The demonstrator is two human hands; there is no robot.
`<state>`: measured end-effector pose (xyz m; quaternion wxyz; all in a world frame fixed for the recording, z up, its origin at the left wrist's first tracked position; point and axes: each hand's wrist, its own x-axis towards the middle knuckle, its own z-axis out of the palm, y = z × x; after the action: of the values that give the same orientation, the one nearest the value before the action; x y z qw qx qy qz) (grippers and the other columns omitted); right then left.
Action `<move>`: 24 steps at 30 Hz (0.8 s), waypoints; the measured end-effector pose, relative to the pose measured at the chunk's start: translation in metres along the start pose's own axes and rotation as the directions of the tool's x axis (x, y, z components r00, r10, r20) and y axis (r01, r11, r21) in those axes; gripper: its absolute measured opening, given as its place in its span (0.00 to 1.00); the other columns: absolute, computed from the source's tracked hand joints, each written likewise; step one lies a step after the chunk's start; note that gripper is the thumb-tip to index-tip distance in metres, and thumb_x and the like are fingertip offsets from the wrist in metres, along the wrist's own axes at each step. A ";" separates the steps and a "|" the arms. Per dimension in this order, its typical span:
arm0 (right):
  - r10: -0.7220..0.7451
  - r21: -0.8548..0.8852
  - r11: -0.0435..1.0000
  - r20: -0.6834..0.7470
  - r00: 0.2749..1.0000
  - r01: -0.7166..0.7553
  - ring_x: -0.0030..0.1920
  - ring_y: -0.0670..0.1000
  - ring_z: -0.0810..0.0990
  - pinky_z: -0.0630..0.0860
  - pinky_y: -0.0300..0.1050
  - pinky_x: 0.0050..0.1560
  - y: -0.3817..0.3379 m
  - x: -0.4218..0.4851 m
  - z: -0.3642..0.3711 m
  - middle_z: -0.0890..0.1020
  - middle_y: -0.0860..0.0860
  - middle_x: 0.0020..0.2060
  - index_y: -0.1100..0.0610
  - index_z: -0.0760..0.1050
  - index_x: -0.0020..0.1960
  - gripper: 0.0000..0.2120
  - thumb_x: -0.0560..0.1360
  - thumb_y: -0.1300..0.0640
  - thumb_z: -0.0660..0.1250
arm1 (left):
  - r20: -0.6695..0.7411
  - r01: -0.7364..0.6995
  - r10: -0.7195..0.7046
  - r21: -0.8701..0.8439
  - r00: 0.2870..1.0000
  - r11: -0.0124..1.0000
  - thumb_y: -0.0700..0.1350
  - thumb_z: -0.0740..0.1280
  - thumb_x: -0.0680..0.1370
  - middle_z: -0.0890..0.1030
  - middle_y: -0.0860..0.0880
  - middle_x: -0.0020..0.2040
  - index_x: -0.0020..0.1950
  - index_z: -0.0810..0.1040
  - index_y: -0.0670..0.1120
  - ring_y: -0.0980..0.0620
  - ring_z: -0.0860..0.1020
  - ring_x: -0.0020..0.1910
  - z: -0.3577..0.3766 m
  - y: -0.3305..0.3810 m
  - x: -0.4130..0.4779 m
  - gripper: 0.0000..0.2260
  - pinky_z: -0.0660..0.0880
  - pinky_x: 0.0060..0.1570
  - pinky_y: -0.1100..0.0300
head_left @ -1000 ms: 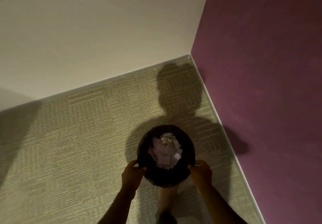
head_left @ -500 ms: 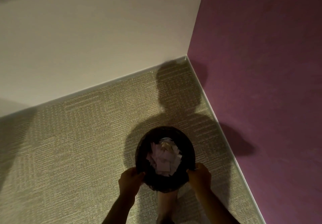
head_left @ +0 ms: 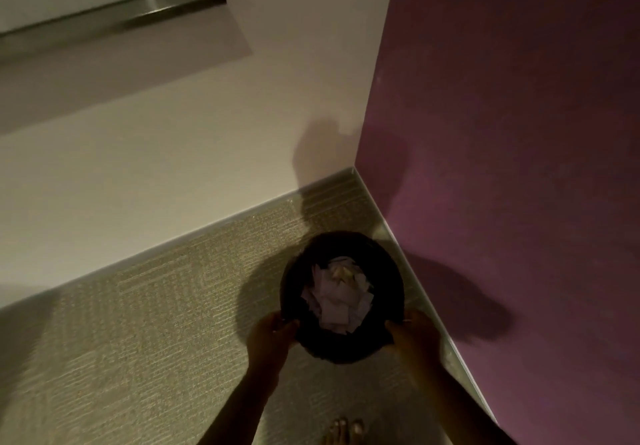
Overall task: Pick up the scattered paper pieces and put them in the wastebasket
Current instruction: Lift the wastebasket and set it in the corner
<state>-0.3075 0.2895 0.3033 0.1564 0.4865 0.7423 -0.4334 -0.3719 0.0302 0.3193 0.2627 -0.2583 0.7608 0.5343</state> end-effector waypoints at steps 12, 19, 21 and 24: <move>0.032 0.554 0.829 0.093 0.995 -0.078 0.46 0.55 0.84 0.87 0.56 0.39 -0.133 0.147 -0.002 0.82 0.56 0.51 0.60 0.79 0.54 0.10 0.78 0.71 0.73 | 0.159 -0.043 0.097 -0.312 0.982 0.949 0.32 0.74 0.78 0.88 0.42 0.53 0.59 0.81 0.47 0.39 0.87 0.54 0.057 0.122 0.132 0.14 0.86 0.42 0.53; 0.042 0.564 0.820 0.111 0.993 -0.097 0.57 0.63 0.83 0.84 0.47 0.31 -0.148 0.227 0.026 0.80 0.61 0.63 0.60 0.79 0.68 0.20 0.78 0.69 0.73 | 0.142 -0.030 0.084 -0.343 0.986 0.939 0.31 0.74 0.78 0.86 0.39 0.60 0.60 0.79 0.52 0.38 0.87 0.55 0.092 0.126 0.205 0.19 0.86 0.43 0.48; 0.058 0.572 0.813 0.116 0.992 -0.114 0.58 0.63 0.83 0.83 0.46 0.29 -0.149 0.239 0.033 0.80 0.61 0.64 0.61 0.78 0.67 0.19 0.78 0.69 0.73 | 0.139 -0.046 0.096 -0.324 0.986 0.945 0.32 0.74 0.78 0.86 0.39 0.60 0.62 0.78 0.51 0.39 0.87 0.54 0.096 0.126 0.217 0.19 0.87 0.43 0.49; 0.084 0.580 0.801 0.140 0.987 -0.151 0.58 0.64 0.83 0.83 0.46 0.29 -0.152 0.252 0.042 0.80 0.63 0.64 0.61 0.78 0.67 0.19 0.78 0.69 0.74 | 0.142 -0.041 0.088 -0.308 0.986 0.951 0.31 0.74 0.78 0.86 0.39 0.59 0.56 0.80 0.51 0.41 0.87 0.52 0.100 0.130 0.230 0.16 0.86 0.40 0.52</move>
<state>-0.5665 0.3815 0.1892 0.0643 0.5320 0.5306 -0.6567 -0.6144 0.1380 0.2224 0.2602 -0.2285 0.6550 0.6717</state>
